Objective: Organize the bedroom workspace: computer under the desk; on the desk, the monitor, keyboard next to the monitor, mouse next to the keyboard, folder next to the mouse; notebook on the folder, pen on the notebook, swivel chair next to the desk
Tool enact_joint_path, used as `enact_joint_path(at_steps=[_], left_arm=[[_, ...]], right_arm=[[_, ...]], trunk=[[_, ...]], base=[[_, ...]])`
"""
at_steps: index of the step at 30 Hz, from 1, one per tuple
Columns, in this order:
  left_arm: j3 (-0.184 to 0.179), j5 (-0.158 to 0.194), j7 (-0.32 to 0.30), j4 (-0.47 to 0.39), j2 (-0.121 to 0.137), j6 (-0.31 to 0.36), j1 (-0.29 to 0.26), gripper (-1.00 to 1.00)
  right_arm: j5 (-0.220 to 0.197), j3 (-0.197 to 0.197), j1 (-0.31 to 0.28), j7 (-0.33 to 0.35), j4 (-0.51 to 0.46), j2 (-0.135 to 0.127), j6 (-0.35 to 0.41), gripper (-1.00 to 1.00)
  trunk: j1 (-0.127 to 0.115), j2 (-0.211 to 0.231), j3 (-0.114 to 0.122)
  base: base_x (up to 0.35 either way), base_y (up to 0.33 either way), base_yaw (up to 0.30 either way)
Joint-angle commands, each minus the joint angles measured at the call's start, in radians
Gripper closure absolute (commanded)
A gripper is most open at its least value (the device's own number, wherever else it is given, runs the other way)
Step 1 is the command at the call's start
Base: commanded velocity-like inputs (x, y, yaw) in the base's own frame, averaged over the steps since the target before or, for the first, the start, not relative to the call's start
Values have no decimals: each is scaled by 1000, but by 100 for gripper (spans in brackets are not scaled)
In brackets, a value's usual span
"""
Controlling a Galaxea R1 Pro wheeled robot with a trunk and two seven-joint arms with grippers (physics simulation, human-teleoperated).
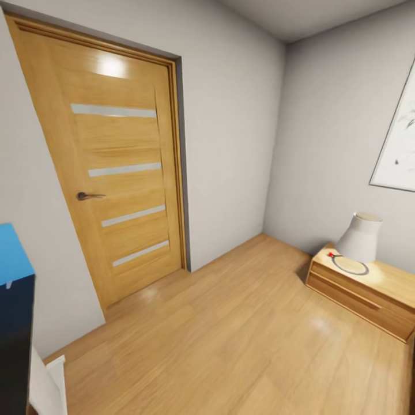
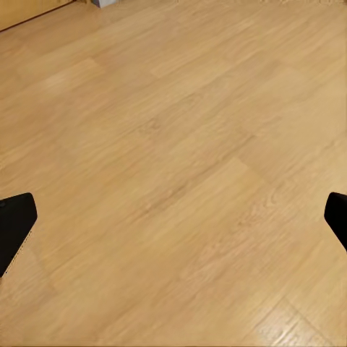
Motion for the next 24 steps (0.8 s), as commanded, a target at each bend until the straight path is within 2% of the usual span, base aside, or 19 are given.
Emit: enact_joint_path(at_steps=[1,7,24], left_arm=[[-2,5,0,-1,0,-2,0,-100],[-2,5,0,-1,0,-2,0,-100],[-2,5,0,0,0,-1,0,-100]], right_arm=[[1,0,-1,-2,0,2,-3,-100],[0,-1,0,-2,0,5,-4,-100],[2,-1,-1,-2,-1,5,-6,-100]], trunk=[[1,-1,-1],[1,-1,-1],[1,-1,-1]], base=[[326,0,86],[326,0,178],[327,-3,270]])
